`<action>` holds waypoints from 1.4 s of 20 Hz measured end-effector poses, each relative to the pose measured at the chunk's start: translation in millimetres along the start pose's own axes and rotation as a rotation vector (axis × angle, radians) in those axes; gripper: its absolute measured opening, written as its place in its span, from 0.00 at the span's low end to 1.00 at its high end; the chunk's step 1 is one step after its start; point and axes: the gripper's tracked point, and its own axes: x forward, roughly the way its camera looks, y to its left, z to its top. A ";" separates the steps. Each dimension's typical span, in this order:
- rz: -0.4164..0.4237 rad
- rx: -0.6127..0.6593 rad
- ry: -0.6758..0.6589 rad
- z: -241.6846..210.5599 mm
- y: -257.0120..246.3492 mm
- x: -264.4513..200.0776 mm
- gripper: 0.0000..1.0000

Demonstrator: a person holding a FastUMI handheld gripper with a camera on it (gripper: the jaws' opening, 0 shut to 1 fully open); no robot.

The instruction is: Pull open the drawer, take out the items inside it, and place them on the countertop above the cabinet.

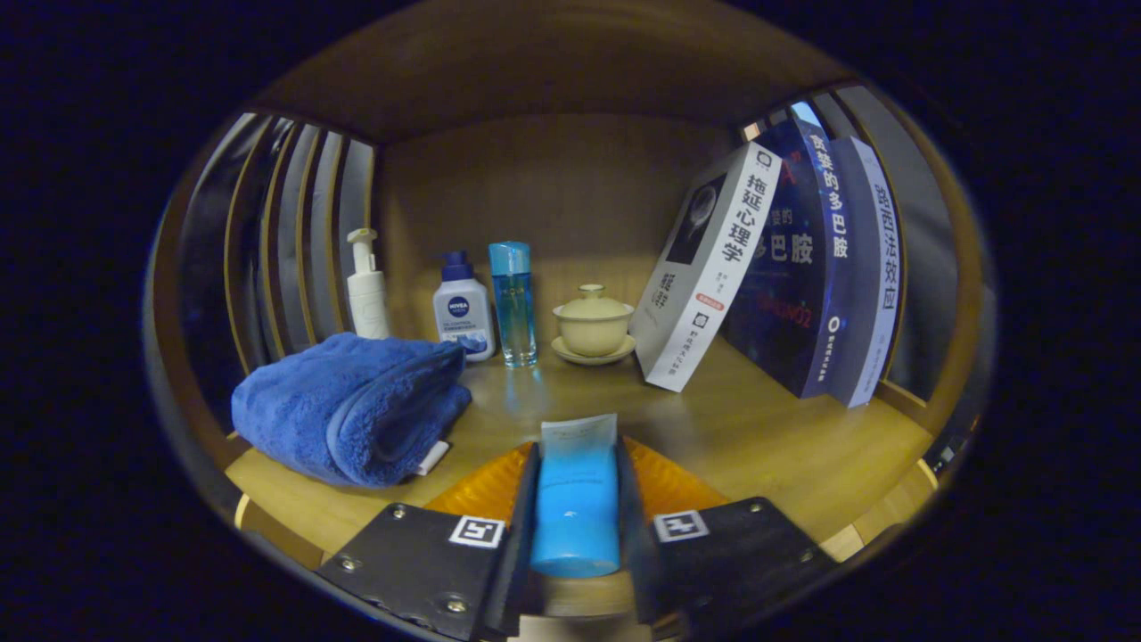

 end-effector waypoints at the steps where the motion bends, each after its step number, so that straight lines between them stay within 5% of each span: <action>1: -0.019 -0.013 -0.014 4.1 -3.8 -0.5 0.66; 4: -0.038 -0.035 -0.069 21.0 -5.5 -14.4 0.98; 14: -0.016 -0.072 -0.108 73.2 -6.8 -109.2 0.98; 28: 0.036 0.024 -0.238 98.7 -48.4 -314.5 0.97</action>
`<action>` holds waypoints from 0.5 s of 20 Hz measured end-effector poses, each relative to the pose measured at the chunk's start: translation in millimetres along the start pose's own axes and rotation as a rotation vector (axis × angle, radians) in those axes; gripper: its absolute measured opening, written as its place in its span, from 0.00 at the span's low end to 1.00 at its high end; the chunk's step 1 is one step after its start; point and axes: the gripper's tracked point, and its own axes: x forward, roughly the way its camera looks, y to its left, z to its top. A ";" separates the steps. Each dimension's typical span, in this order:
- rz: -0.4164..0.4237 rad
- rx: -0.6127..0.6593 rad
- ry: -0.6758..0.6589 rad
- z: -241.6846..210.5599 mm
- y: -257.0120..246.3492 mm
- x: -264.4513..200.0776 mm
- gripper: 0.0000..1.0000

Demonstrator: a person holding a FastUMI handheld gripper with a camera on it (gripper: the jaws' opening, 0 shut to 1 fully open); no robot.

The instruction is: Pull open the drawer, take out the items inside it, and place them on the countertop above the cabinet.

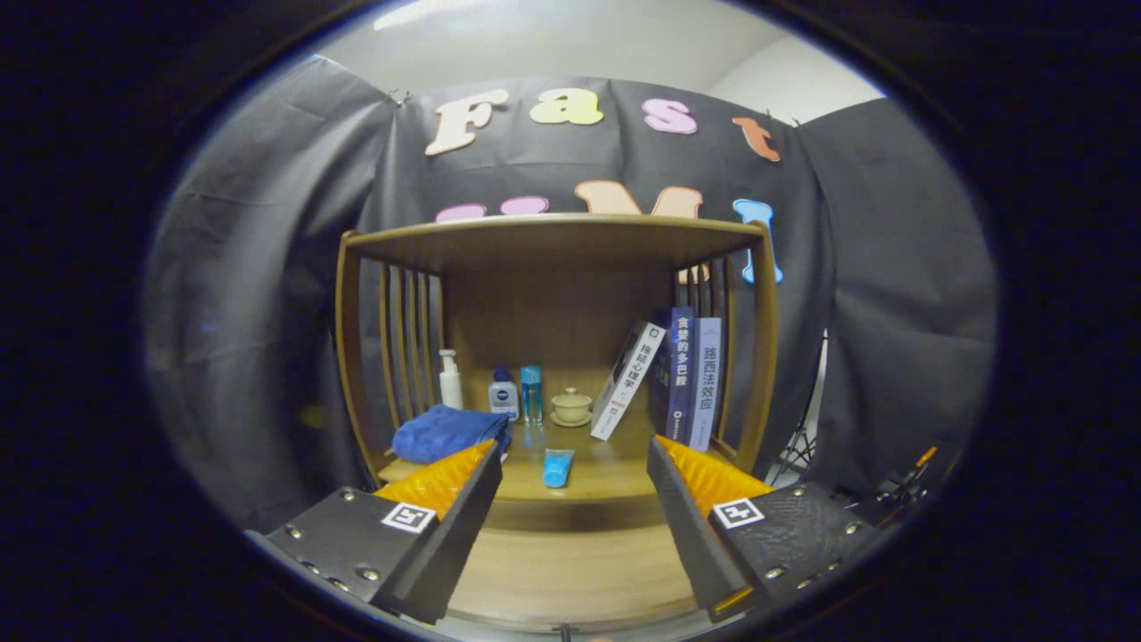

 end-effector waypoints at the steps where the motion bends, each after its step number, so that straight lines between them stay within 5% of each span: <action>1: -0.007 0.020 -0.027 0.7 -3.0 -13.7 0.97; 10: -0.045 0.058 -0.074 -41.8 -21.0 -77.1 0.98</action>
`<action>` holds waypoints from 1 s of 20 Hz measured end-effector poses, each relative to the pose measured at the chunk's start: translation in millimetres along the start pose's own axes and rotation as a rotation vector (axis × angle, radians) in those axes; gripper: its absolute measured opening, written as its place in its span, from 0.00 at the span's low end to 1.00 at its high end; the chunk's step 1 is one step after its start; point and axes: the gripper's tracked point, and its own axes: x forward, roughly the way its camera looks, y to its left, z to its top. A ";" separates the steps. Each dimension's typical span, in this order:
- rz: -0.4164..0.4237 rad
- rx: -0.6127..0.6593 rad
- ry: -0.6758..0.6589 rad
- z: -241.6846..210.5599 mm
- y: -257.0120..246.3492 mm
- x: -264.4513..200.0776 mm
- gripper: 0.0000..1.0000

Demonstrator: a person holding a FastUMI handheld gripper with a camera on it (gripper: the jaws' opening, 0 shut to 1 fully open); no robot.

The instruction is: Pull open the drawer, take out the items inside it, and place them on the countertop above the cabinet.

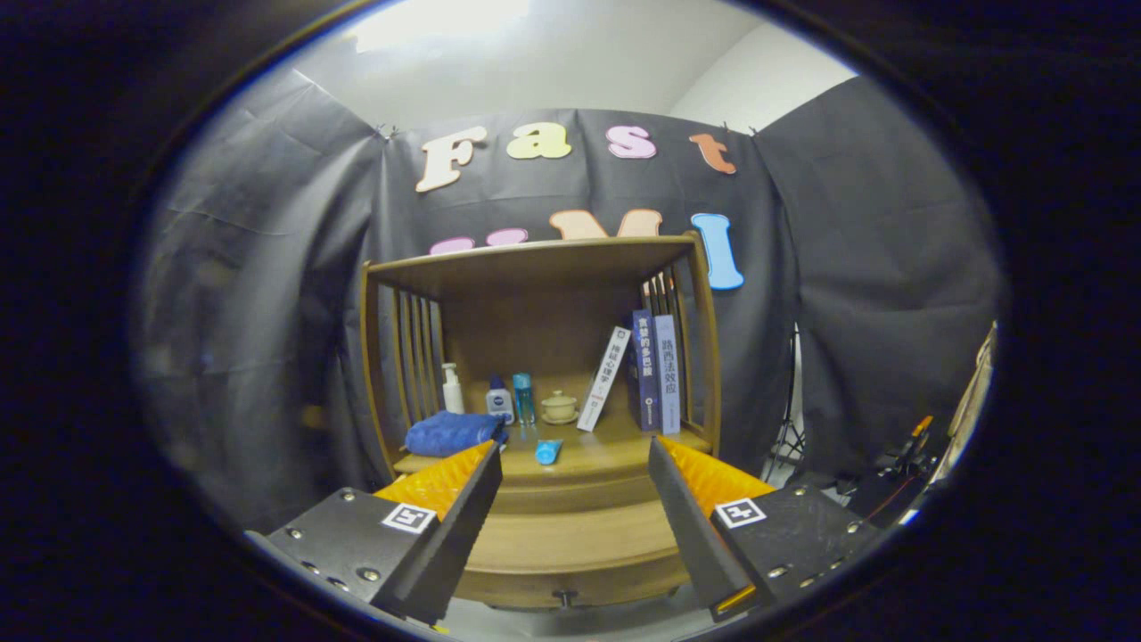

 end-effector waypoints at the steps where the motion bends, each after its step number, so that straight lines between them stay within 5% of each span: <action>1: 0.003 0.004 0.007 -8.9 -0.7 -2.2 0.98; 20: 0.061 -0.072 0.164 -171.6 13.1 -7.7 0.98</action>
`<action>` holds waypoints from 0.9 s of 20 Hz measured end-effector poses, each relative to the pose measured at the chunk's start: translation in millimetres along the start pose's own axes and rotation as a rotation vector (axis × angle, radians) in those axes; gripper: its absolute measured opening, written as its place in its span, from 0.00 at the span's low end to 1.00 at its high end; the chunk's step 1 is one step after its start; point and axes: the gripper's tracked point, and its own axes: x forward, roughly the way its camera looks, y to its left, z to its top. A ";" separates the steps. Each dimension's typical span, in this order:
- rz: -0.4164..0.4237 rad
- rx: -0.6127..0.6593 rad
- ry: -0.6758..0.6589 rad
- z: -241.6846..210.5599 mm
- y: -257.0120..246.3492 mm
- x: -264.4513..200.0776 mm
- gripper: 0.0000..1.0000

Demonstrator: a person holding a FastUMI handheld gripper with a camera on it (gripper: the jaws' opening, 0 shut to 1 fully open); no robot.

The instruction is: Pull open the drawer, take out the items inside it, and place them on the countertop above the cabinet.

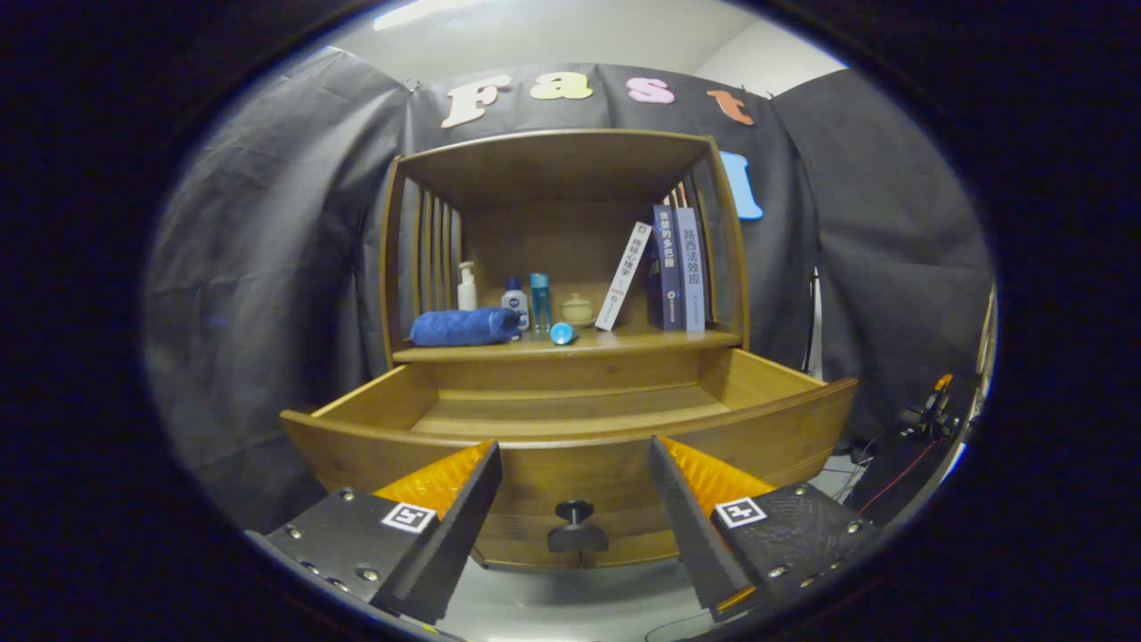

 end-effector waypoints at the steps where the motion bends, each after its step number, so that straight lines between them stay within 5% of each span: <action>1: 0.000 -0.009 0.009 -6.1 1.3 2.1 0.98; 18: -0.008 -0.019 0.022 -37.4 17.6 32.5 0.98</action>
